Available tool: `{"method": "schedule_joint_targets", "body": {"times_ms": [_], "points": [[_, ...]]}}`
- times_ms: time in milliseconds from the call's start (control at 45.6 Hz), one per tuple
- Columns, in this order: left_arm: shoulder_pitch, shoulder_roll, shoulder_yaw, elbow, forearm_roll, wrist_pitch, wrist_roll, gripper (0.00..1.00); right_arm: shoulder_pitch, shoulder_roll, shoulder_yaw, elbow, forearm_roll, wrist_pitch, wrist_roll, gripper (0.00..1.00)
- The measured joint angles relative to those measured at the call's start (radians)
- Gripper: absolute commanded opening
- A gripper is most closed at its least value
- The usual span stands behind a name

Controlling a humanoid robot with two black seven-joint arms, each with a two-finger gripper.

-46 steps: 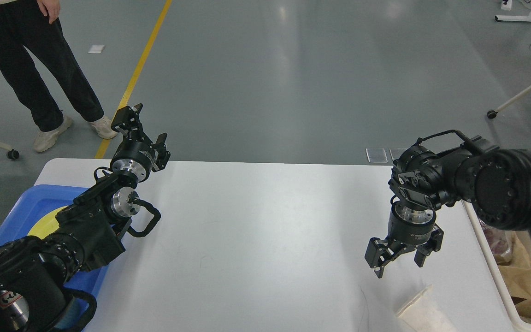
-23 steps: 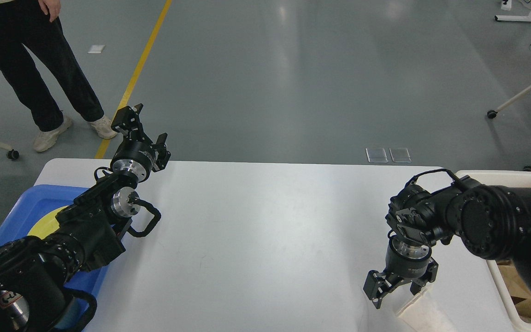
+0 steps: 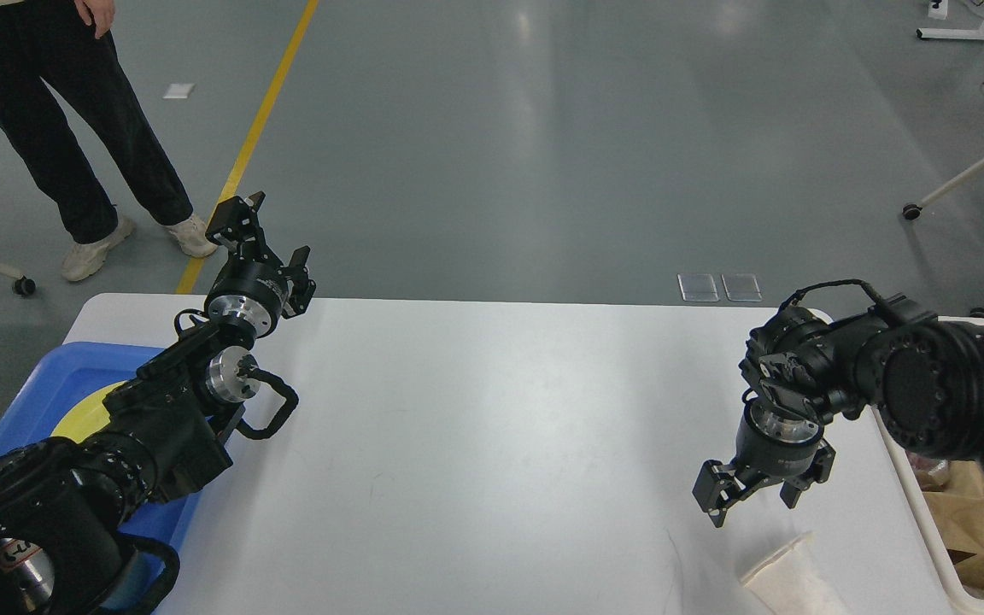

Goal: Tidy desktop
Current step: 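Move the right gripper down over the white paper cup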

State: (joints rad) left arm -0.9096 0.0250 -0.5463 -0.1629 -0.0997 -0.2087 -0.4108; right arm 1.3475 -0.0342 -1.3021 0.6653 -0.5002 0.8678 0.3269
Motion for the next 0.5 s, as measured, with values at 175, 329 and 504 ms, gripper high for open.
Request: {"method": "schedule_joint_targets", "body": {"times_ms": [175,329,504], "points": [[0.0,0.001,0.0,0.0,0.0,0.0,0.0,0.96,0.065,-0.001,-0.059,0.044,0.0,0.075,0.001,1.0],[0.0,0.001,0.0,0.0,0.0,0.0,0.0,0.96,0.069,-0.005,-0.097,0.085,0.0,0.09,0.001,1.0],[0.0,0.001,0.0,0.0,0.0,0.0,0.0,0.96,0.025,-0.017,-0.098,0.091,0.0,0.085,0.001,1.0]]}}
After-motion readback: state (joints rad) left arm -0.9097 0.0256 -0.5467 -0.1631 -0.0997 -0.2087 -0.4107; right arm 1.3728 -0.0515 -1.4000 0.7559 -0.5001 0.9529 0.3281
